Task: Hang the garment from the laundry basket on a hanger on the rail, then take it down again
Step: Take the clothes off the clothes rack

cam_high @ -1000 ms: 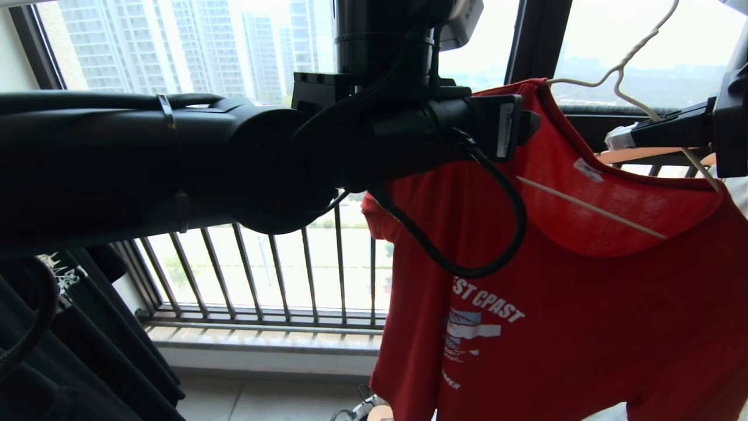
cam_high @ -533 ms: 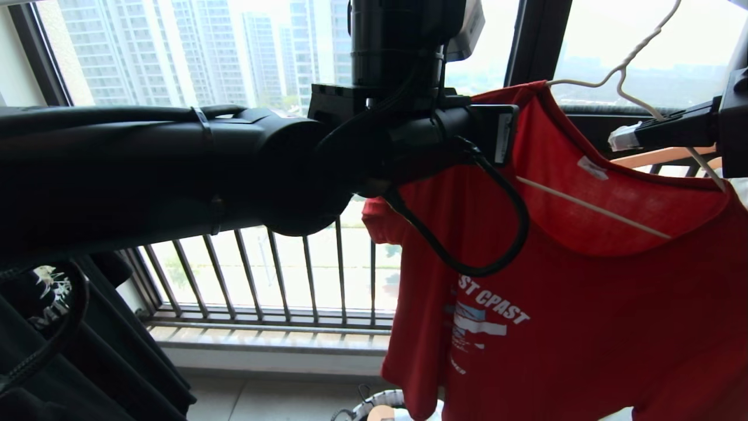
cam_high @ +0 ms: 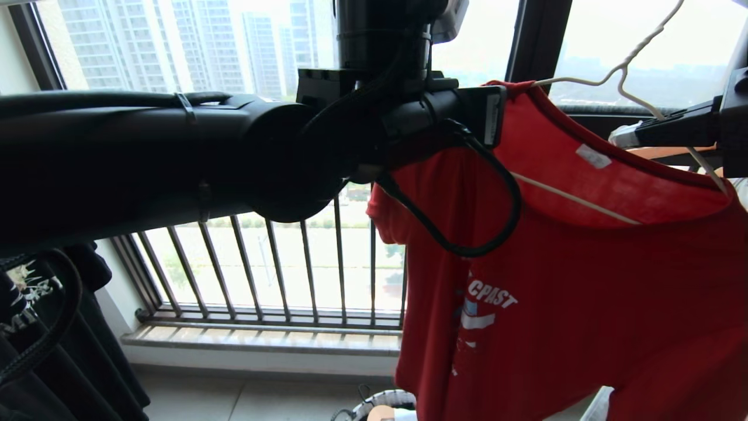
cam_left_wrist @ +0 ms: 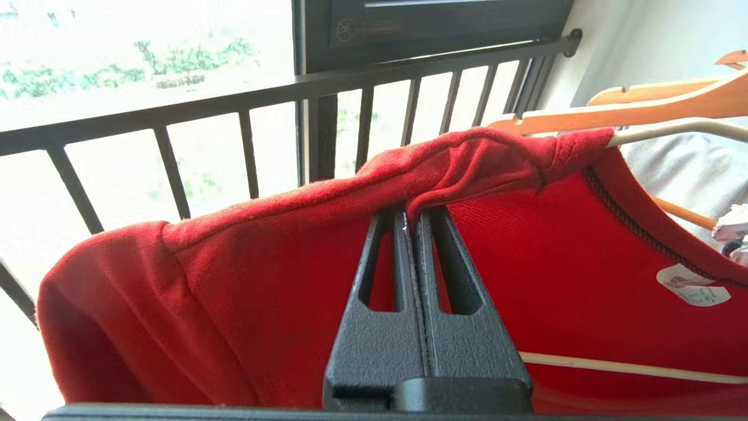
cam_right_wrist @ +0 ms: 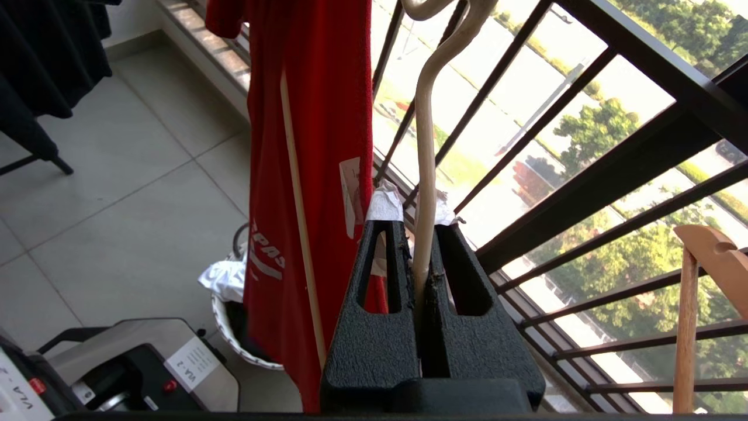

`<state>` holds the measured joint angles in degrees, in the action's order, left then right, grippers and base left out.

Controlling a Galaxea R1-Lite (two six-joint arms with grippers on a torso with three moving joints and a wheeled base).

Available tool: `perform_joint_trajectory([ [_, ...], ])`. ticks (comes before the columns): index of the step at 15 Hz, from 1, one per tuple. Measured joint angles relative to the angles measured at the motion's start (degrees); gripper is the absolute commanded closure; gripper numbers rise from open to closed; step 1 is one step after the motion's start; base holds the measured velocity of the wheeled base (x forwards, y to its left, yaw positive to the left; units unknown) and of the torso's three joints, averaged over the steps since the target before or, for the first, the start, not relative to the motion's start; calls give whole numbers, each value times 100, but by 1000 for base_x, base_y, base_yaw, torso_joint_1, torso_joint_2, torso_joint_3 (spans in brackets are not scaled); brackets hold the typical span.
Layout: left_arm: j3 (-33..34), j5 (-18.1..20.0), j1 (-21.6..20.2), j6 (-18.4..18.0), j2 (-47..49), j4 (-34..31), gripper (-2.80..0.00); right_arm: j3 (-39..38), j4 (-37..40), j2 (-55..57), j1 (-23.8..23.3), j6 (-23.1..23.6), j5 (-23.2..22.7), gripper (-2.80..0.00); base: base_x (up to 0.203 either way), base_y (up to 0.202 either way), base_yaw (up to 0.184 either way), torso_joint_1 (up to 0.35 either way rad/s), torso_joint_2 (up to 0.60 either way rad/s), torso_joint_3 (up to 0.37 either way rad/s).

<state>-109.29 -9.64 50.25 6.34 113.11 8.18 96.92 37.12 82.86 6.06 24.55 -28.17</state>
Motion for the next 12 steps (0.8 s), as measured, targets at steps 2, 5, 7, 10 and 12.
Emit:
perform_joint_trajectory([
  [2,0,0,-102,5,-41,-5,0,-4,-5,0,0,-1,1,0,0,0,0,0,0,0],
  [5,14,4,-298,56,-65,-8,0,-4,-2,2,-9,-2,4,0,0,0,0,0,0,0],
  [7,30,11,-320,57,-83,-81,0,-6,0,2,-11,-2,12,0,0,0,0,0,0,0],
  [10,46,22,-331,57,-96,-94,0,-6,3,2,-17,-2,36,0,0,0,0,0,0,0],
  [12,46,20,-323,52,-107,-83,-280,-6,2,2,-26,-2,39,0,0,0,0,0,0,0],
])
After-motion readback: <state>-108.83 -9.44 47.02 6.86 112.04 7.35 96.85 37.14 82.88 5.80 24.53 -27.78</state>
